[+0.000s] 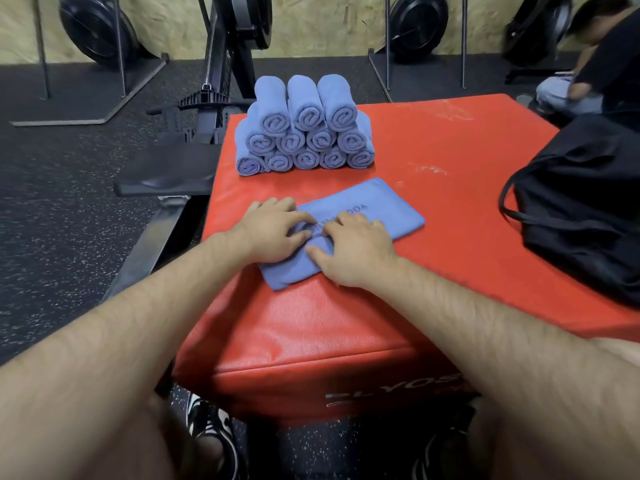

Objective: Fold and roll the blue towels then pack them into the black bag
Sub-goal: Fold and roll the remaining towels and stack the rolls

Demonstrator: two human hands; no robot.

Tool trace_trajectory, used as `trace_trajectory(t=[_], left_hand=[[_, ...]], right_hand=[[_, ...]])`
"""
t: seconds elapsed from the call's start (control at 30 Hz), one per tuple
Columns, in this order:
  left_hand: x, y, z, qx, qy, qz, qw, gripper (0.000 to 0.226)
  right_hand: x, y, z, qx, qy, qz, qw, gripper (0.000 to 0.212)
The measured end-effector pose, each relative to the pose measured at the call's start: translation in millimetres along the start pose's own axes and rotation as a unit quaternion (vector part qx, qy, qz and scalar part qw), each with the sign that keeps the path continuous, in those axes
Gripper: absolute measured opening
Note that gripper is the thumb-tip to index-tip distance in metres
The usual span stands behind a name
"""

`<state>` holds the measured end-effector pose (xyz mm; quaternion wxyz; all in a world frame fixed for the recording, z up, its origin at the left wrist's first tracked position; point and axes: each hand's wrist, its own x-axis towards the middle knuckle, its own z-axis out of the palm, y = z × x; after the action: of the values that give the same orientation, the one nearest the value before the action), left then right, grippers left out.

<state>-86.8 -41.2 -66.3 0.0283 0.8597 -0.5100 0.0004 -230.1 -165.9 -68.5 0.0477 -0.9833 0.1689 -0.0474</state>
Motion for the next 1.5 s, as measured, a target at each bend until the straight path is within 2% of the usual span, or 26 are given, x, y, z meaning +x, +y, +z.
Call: trace_trajectory(t=[0.13,0.27,0.37,0.47,0.53,0.57,0.63,0.77,1.03,1.13,1.27,1.4,1.5], left_hand=[[-18,13,-1,-0.034,0.021,0.018,0.999,0.051],[-34,32,3,-0.055,0.013,0.06,0.997,0.047],[-44,34,6,-0.04,0.043,0.077,0.995,0.051],[-53,37,3,-0.091,0.062,0.13,0.985,0.031],[-61,44,0,-0.145,0.035,0.181,0.972,0.018],[-65,46,0,-0.165,0.011,0.192,0.967,0.019],[-72,46,2,-0.175,-0.029,0.186,0.966,0.028],[-79,35,1,-0.162,-0.035,0.185,0.969,0.031],[-82,29,-4,-0.128,-0.008,0.201,0.971,0.016],[-83,30,-6,-0.153,-0.003,0.15,0.977,0.029],[-83,27,-9,-0.224,-0.005,0.096,0.97,0.012],[-86,29,-9,-0.225,-0.001,0.114,0.968,0.018],[-88,26,-6,-0.192,-0.016,0.122,0.974,0.034]], right_hand=[[-3,32,-6,-0.015,-0.013,-0.054,0.998,0.044],[-6,59,-15,0.0,-0.038,-0.063,0.997,0.042],[-15,65,-15,0.043,-0.026,-0.115,0.992,0.033],[-27,63,-20,0.105,-0.037,-0.18,0.977,0.016],[-36,61,-26,0.128,-0.078,-0.209,0.966,0.008],[-41,60,-29,0.13,-0.098,-0.218,0.962,0.008],[-48,62,-32,0.131,-0.131,-0.222,0.957,0.021],[-53,68,-32,0.131,-0.151,-0.216,0.956,0.038],[-56,71,-30,0.112,-0.114,-0.251,0.955,0.03],[-57,72,-29,0.107,-0.104,-0.253,0.956,0.035],[-58,71,-31,0.099,-0.075,-0.242,0.962,0.031],[-58,71,-32,0.13,-0.057,-0.208,0.968,0.02],[-54,73,-31,0.144,-0.057,-0.192,0.969,0.015]])
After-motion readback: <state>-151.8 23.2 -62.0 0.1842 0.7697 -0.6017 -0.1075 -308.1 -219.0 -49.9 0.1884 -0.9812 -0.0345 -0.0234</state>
